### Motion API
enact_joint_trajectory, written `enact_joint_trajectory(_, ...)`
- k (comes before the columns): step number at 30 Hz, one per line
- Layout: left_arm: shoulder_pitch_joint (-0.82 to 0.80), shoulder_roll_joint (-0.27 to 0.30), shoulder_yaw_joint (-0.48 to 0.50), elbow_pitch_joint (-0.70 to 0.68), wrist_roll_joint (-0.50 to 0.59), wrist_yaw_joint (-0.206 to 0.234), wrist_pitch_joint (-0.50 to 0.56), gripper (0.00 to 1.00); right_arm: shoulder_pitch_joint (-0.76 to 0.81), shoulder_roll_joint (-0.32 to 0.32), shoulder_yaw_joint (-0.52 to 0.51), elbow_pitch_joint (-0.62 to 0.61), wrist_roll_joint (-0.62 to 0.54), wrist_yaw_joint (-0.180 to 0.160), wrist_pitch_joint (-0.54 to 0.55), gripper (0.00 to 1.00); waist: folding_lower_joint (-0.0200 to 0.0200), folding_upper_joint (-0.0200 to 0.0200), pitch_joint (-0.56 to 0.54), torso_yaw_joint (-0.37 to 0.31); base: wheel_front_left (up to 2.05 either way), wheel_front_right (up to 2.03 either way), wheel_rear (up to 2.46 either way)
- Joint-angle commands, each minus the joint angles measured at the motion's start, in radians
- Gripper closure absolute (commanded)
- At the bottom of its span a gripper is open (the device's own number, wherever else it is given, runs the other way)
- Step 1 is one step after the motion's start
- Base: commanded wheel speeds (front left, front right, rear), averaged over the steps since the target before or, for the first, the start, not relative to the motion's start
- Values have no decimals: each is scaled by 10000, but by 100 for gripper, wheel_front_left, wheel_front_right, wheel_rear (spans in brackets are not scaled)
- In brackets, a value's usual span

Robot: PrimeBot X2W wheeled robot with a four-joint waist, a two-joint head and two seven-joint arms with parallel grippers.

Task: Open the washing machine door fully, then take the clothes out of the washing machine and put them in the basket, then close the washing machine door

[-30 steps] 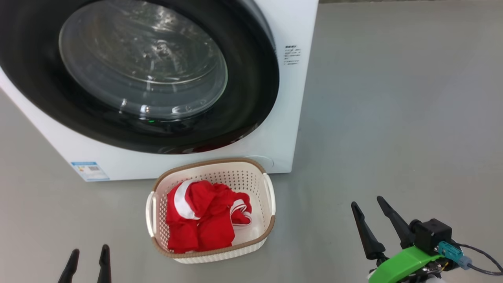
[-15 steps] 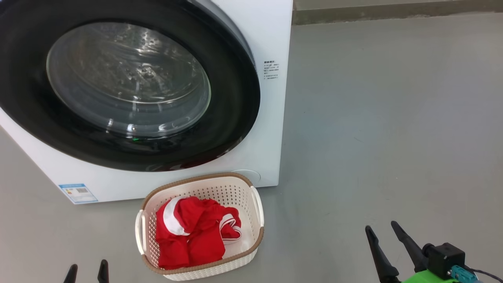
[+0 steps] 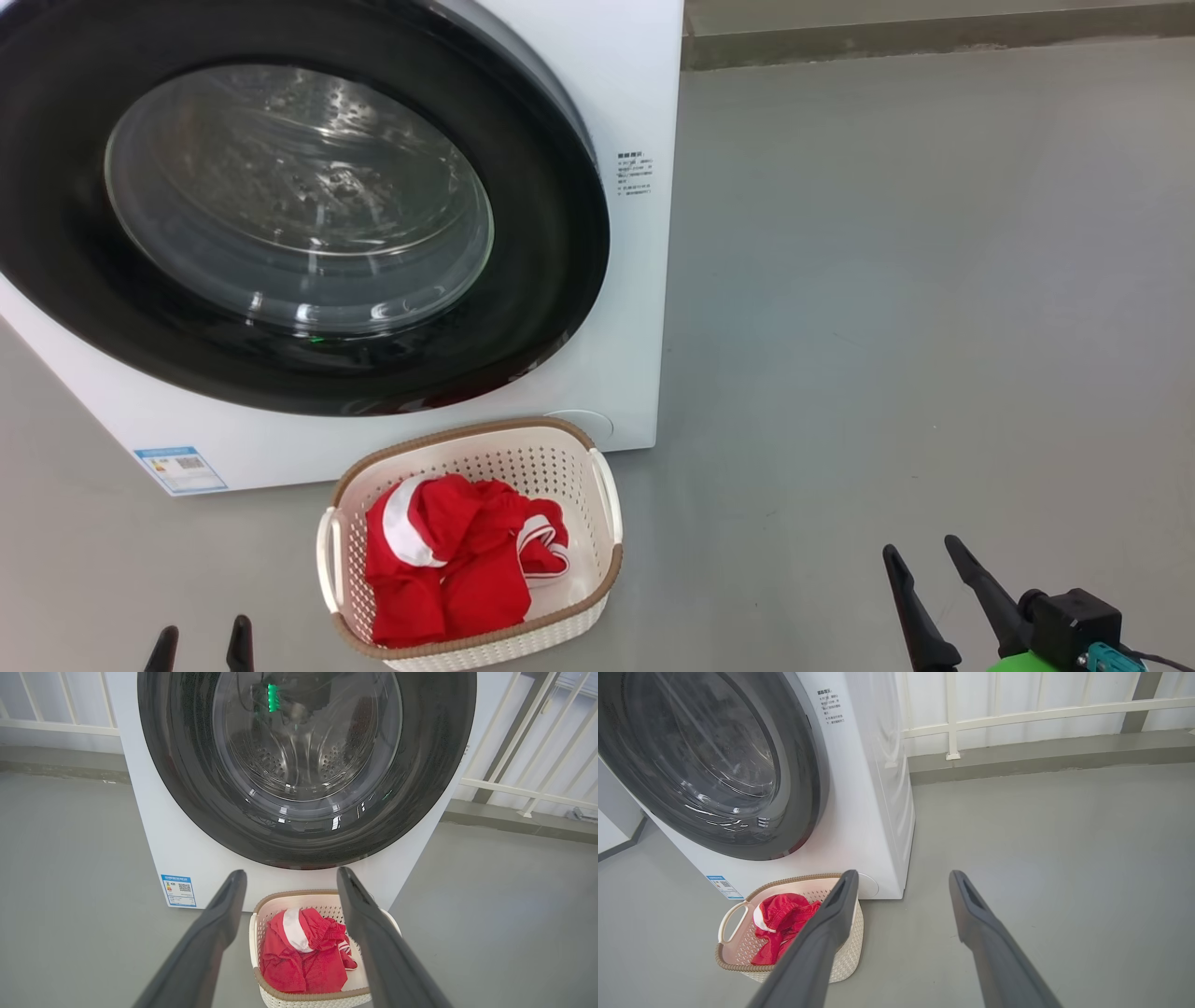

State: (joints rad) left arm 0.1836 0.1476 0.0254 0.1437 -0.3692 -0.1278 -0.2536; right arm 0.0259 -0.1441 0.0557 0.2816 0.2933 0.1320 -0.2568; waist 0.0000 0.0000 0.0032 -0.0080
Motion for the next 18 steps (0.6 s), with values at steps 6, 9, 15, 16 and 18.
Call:
enact_joint_trajectory(6, -132, 192, 312, -364, 81, -29, -82, 0, -57, -35, 183, -249, -68, -13, -49, 0, 0, 0, 45, 37, 0, 0, 0)
enact_joint_trajectory(9, -124, 203, 328, -388, 66, -29, -82, 0, -65, -29, 163, -244, -80, -13, -49, 0, 0, 0, 64, 62, 0, 0, 0)
enact_joint_trajectory(15, 19, 3, -25, -134, -8, 0, 1, 100, 0, 76, -62, -8, -8, 0, 0, 100, 0, 0, 78, 95, 0, 0, 0)
enact_joint_trajectory(16, 15, -39, -37, -33, -12, 2, 13, 100, -1, 95, -52, 91, 2, 0, 3, 100, 0, 0, 78, 96, 0, 0, 0)
enact_joint_trajectory(18, 17, -208, -98, 213, -22, 2, 57, 100, 7, 176, -34, 343, 18, 0, 13, 100, 0, 0, 79, 96, 0, 0, 0)
